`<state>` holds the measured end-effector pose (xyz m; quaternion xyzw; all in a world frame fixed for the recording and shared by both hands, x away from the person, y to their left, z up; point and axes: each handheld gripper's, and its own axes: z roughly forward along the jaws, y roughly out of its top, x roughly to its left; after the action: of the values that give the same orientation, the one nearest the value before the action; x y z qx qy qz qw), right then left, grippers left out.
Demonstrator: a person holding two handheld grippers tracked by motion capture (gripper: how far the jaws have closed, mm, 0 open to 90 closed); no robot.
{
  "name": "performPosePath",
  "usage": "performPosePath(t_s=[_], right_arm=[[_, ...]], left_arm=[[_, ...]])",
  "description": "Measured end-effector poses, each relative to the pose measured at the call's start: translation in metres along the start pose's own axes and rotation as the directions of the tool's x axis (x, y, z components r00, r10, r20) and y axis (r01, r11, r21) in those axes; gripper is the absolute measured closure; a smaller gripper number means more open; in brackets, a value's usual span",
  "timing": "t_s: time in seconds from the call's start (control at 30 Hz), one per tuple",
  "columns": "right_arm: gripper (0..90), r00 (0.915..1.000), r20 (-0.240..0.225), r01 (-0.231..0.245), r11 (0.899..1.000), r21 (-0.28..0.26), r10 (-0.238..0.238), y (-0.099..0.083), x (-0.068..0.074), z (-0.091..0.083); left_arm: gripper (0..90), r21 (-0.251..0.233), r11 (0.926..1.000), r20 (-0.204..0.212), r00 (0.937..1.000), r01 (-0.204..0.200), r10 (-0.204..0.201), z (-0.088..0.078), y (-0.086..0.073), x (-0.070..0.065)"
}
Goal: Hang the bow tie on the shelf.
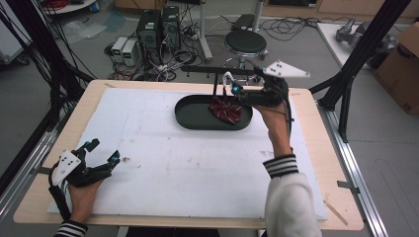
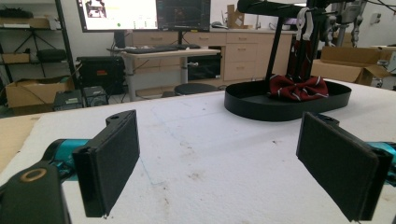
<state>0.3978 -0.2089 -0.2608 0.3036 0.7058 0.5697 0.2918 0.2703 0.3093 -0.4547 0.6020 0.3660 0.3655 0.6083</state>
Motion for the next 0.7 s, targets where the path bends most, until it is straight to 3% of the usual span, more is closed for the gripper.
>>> performPosePath(t_s=[0.13,0.23,0.37,0.47,0.57,0.7], right_arm=[[9.1,0.9963,0.084,0.024,0.999,-0.049,-0.020,-0.034,0.017,-0.043],[9.2,0.9876,0.154,0.047,0.996,-0.080,-0.034,-0.070,0.032,-0.078],[9.1,0.9738,0.227,0.025,0.989,-0.149,0.009,-0.123,0.046,-0.114],[9.1,0.9673,0.246,-0.014,0.983,-0.185,0.060,-0.158,0.052,-0.127],[9.1,0.9610,0.270,-0.012,0.985,-0.175,0.060,-0.184,0.056,-0.128],[9.1,0.9540,0.299,0.018,0.990,-0.140,0.025,-0.204,0.057,-0.125]], left_arm=[[13.7,-0.004,1.0000,-0.003,1.0000,-0.004,0.004,0.000,0.000,0.000],[13.7,-0.005,1.0000,-0.003,1.0000,-0.003,0.003,0.000,0.000,0.000],[13.7,-0.010,0.9999,-0.003,1.0000,-0.006,0.006,-0.001,0.000,0.000],[13.7,-0.019,0.9998,-0.006,0.9999,-0.010,0.010,-0.002,0.000,-0.001],[13.7,-0.020,0.9998,-0.011,0.9999,-0.009,0.009,-0.002,0.000,-0.001],[13.7,-0.019,0.9997,-0.016,0.9997,-0.017,0.017,-0.003,0.000,-0.002]])
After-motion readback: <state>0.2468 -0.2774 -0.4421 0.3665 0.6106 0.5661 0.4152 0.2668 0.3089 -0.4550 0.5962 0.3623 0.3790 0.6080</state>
